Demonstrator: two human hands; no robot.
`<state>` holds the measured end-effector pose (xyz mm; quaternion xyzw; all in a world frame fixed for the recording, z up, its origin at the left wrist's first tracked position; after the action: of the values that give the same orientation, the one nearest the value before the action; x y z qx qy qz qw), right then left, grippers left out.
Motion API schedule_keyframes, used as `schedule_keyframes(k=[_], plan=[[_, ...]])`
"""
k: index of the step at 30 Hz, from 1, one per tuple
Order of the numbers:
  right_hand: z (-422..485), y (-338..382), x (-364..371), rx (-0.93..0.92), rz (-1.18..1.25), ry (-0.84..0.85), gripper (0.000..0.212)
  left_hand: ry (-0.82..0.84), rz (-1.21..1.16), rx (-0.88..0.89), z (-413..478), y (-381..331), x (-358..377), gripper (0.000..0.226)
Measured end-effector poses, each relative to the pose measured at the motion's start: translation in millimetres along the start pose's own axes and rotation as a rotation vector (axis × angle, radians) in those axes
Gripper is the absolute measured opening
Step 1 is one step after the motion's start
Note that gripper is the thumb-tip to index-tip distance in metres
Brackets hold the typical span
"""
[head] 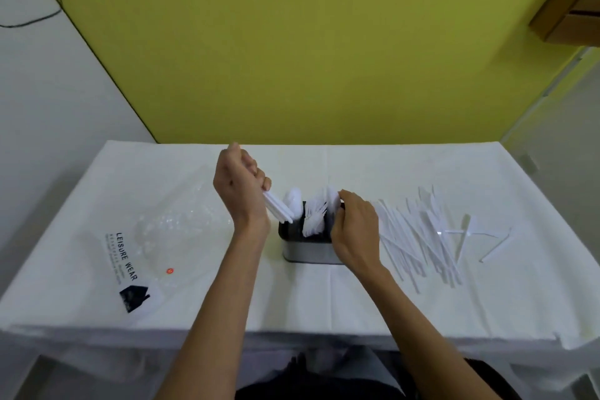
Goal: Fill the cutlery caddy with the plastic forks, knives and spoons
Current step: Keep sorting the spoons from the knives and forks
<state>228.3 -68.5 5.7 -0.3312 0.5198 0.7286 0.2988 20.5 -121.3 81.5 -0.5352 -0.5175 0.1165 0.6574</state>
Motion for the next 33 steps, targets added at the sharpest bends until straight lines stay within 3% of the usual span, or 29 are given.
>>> schedule_keyframes(k=[7,12,18,21,24,26,30,33], plan=[[2.2,-4.5,5.4,-0.008,-0.103,-0.056,0.014,0.049,0.335,0.082,-15.8,42.1,-24.9,0.032],[0.4,-3.3,7.8,-0.039,-0.137,-0.086,0.014,0.21,0.771,0.184,-27.3,76.3,-29.4,0.032],[1.2,1.3,9.9,-0.052,-0.141,-0.056,0.016,0.368,1.049,0.034,-33.3,100.4,-39.1,0.053],[-0.8,-7.6,3.8,0.026,0.011,0.001,0.03,0.355,1.073,0.055,-34.5,90.9,-36.8,0.067],[-4.7,-29.9,-15.5,0.207,0.149,-0.028,0.034,0.318,1.02,0.244,-42.0,66.7,-17.5,0.078],[-8.9,-56.0,-28.8,0.302,0.16,-0.086,0.032,0.353,0.951,0.37,-54.6,58.5,5.1,0.071],[-22.0,-120.5,-20.2,0.436,0.01,0.034,0.03,0.554,0.816,0.492,-97.9,69.0,51.7,0.049],[-36.2,-155.8,-1.2,0.37,-0.216,0.193,0.03,0.787,0.731,0.476,-139.8,95.2,82.9,0.04]])
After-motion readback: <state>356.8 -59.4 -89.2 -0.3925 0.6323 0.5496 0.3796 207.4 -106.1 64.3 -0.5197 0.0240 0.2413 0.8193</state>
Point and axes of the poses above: each hand's wrist, its own z-axis towards the middle knuckle, its own x-axis out of the palm, y = z × x, the point moved 8 cm from there along z, towards the middle knuckle, and after that the axes turned 10 degrees about -z, right-handed, at the moved point
